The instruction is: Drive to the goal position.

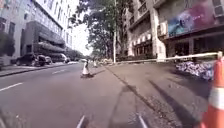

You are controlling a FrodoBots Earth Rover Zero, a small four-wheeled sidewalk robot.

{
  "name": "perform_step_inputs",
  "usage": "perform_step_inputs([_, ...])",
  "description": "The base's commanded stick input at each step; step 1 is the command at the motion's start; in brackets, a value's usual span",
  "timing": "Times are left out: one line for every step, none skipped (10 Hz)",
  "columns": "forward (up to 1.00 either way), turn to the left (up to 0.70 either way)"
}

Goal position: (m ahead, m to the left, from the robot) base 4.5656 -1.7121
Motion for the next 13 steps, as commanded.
perform_step_inputs([-0.45,0.00])
perform_step_inputs([-0.45,0.00])
perform_step_inputs([-0.45,0.00])
perform_step_inputs([-0.45,0.00])
perform_step_inputs([-0.45,0.00])
perform_step_inputs([-0.45,0.00])
perform_step_inputs([-0.45,0.00])
perform_step_inputs([-0.45,0.00])
perform_step_inputs([-0.45,0.00])
perform_step_inputs([-0.45,0.00])
perform_step_inputs([-0.45,0.00])
perform_step_inputs([-0.45,0.00])
perform_step_inputs([-0.45,0.00])
